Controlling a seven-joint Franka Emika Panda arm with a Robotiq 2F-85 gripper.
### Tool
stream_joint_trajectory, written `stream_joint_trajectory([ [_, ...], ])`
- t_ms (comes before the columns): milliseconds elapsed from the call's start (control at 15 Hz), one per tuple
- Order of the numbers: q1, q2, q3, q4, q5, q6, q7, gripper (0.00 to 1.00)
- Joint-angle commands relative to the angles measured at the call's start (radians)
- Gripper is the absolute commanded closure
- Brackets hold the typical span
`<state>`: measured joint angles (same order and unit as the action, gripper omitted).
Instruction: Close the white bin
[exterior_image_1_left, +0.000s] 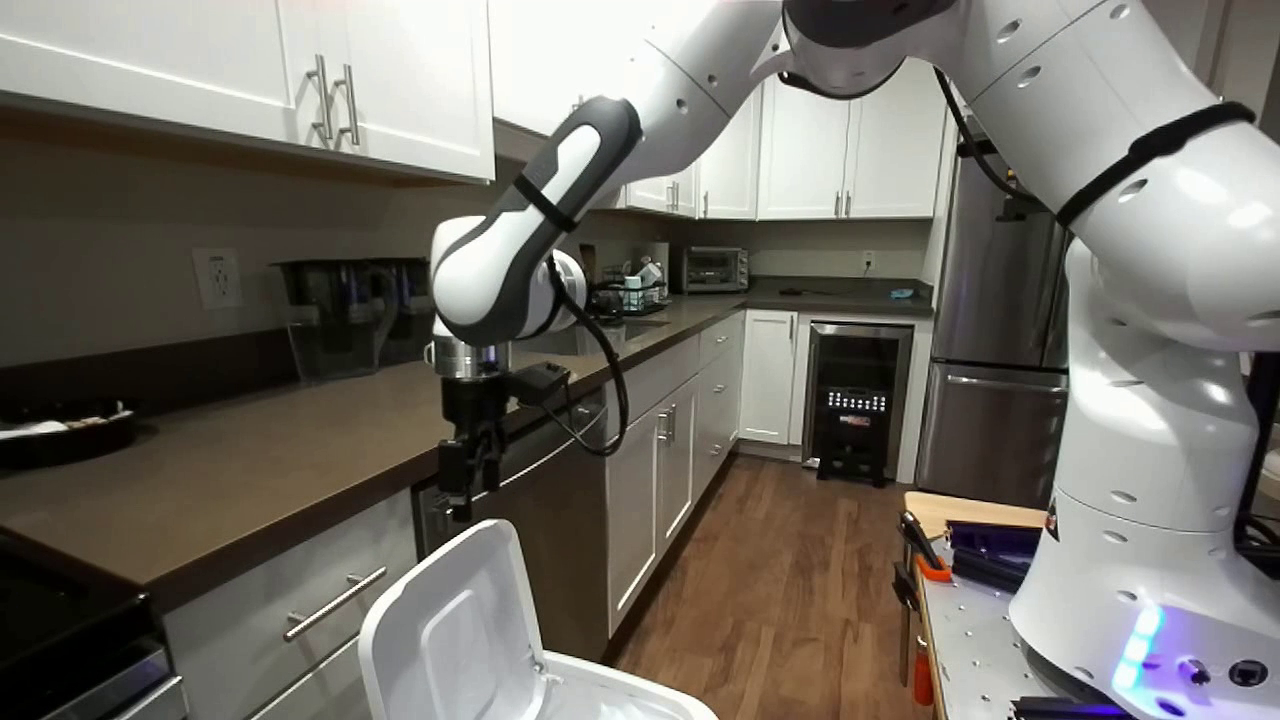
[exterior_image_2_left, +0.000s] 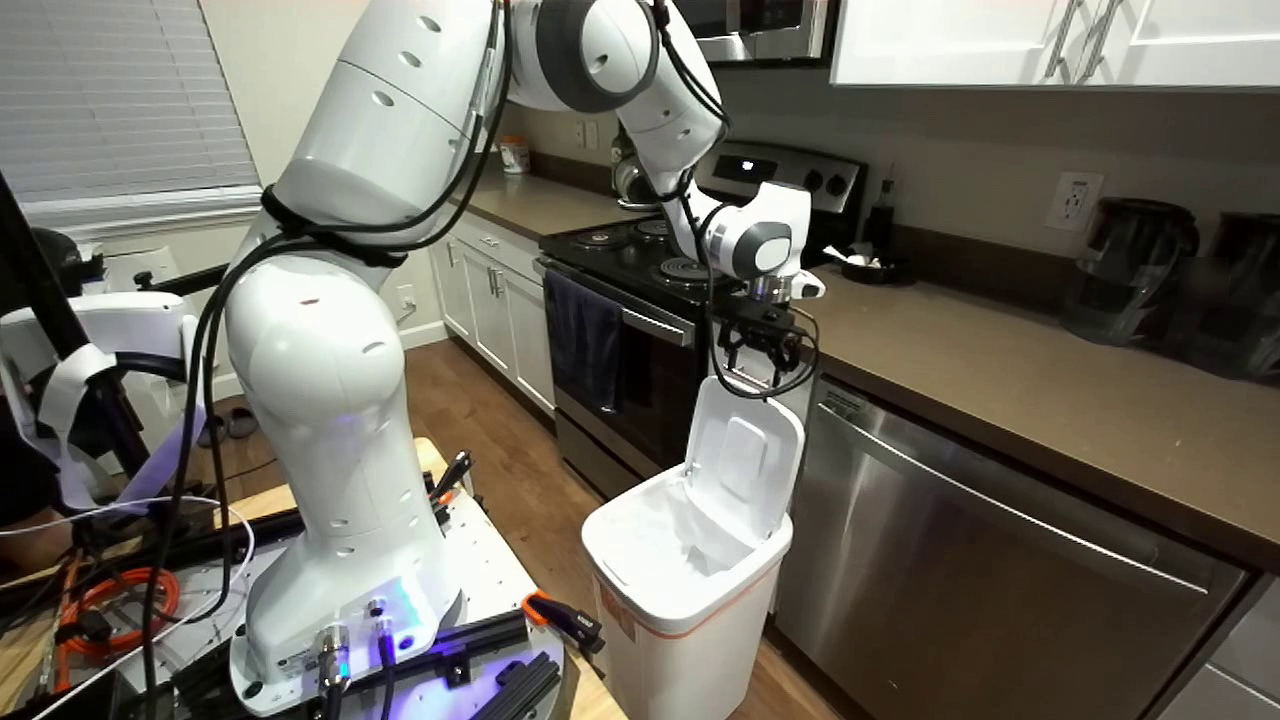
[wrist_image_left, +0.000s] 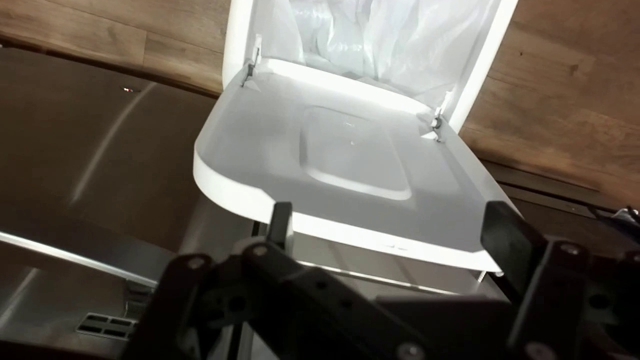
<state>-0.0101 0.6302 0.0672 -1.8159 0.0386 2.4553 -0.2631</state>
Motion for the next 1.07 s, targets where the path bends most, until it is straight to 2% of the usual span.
stream_joint_trajectory([
  [0, -0.037, 0.05, 0.034, 0.001, 0.02, 0.104, -0.025, 0.09],
  [67, -0.042, 0.065, 0.039, 0.003, 0.019, 0.128, -0.026, 0.09],
  [133, -0.048, 0.08, 0.045, 0.01, 0.018, 0.141, -0.027, 0.16],
  [200, -0.052, 0.093, 0.05, 0.016, 0.015, 0.15, -0.026, 0.15],
  [267, -0.056, 0.104, 0.056, 0.025, 0.015, 0.147, -0.026, 0.17],
  [400, -0.052, 0.114, 0.06, 0.049, 0.009, 0.11, -0.017, 0.08],
  [600, -0.042, 0.126, 0.062, 0.074, 0.0, 0.119, -0.009, 0.12],
  [800, -0.036, 0.138, 0.061, 0.098, -0.004, 0.12, -0.005, 0.06],
  [867, -0.033, 0.141, 0.057, 0.1, -0.008, 0.13, -0.002, 0.25],
  [933, -0.033, 0.148, 0.056, 0.103, -0.008, 0.142, -0.004, 0.32],
  [1000, -0.036, 0.155, 0.058, 0.107, -0.007, 0.15, -0.008, 0.34],
])
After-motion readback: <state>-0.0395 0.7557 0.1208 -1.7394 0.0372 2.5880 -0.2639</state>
